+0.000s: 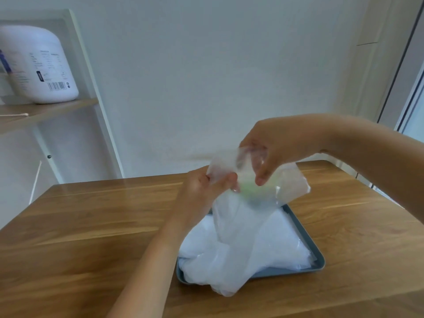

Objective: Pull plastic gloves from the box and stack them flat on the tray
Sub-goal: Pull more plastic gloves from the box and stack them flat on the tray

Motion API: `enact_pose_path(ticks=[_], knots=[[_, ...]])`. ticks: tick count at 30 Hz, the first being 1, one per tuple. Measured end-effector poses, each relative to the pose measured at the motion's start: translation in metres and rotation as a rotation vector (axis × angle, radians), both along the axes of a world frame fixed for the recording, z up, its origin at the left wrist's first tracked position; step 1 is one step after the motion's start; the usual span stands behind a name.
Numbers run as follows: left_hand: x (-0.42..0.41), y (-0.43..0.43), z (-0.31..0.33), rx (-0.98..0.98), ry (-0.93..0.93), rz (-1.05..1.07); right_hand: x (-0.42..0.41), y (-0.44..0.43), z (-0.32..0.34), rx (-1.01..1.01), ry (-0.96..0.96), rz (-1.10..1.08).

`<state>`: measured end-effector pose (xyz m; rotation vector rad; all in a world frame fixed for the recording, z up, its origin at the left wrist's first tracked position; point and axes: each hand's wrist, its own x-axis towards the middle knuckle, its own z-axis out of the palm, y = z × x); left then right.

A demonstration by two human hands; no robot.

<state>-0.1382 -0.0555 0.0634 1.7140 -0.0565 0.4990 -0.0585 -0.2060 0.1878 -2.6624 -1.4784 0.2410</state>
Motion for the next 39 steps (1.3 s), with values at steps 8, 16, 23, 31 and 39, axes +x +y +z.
enact_pose_path(ticks=[8, 16, 23, 31, 39], knots=[[-0.014, 0.036, 0.005, -0.011, 0.109, -0.008, 0.011, -0.016, -0.037, 0.526, 0.540, -0.117], [-0.028, 0.063, 0.018, 0.061, 0.409, -0.082, 0.017, -0.029, -0.072, 0.493, 0.717, -0.270], [0.002, 0.060, -0.010, 0.367, 0.609, 0.011, 0.033, -0.035, -0.134, 0.405, 0.623, -0.375], [0.018, 0.067, -0.037, 0.646, 0.818, 0.111, 0.054, -0.038, -0.180, 0.295, 0.405, -0.441], [0.020, 0.055, -0.042, 0.768, 0.534, 0.470, 0.055, -0.039, -0.188, 0.294, 0.364, -0.404]])
